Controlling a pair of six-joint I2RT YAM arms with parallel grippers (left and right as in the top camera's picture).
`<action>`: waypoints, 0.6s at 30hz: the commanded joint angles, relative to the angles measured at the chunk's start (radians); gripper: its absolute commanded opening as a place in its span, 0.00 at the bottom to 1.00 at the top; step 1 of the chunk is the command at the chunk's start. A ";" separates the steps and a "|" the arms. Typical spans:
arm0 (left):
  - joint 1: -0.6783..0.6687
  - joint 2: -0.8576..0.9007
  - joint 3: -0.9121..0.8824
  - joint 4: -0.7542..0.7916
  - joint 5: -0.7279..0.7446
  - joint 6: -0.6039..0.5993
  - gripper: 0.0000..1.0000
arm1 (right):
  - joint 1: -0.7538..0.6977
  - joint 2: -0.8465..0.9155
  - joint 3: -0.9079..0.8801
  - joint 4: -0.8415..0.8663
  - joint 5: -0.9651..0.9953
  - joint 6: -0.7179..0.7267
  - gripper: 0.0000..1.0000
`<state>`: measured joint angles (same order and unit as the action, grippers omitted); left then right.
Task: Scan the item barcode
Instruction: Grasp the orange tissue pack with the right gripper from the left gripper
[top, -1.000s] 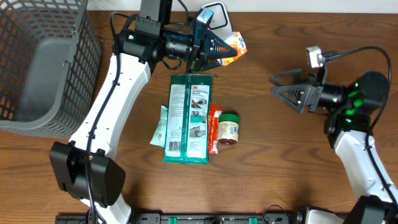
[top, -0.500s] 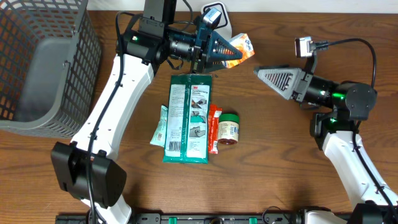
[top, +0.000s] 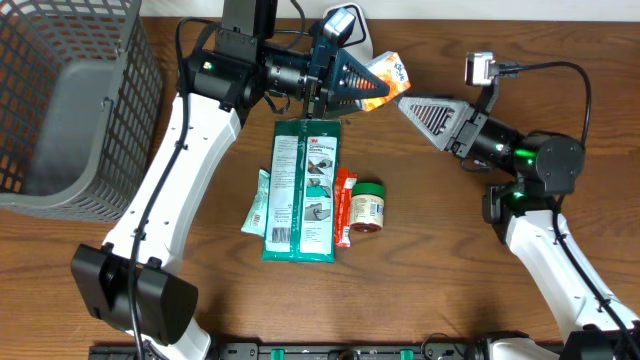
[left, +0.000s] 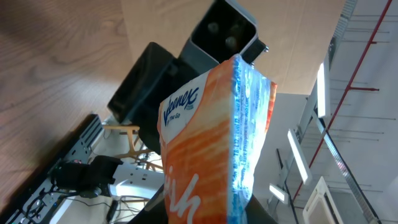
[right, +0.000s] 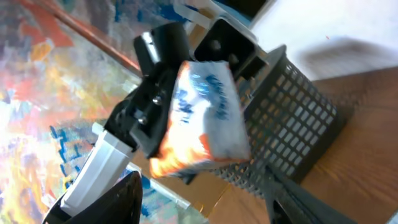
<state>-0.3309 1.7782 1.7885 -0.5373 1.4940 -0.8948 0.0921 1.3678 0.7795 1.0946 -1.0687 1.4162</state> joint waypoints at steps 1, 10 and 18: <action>-0.009 -0.029 0.002 0.005 0.024 -0.008 0.08 | 0.008 -0.002 0.005 0.054 0.053 -0.027 0.55; -0.044 -0.029 0.002 0.005 0.024 -0.008 0.08 | 0.021 0.003 0.005 0.073 0.070 -0.027 0.50; -0.045 -0.029 0.002 0.006 0.023 -0.008 0.08 | 0.021 0.003 0.005 0.072 0.073 -0.048 0.28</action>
<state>-0.3706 1.7748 1.7885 -0.5339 1.5024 -0.8944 0.1036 1.3697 0.7788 1.1587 -1.0183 1.3964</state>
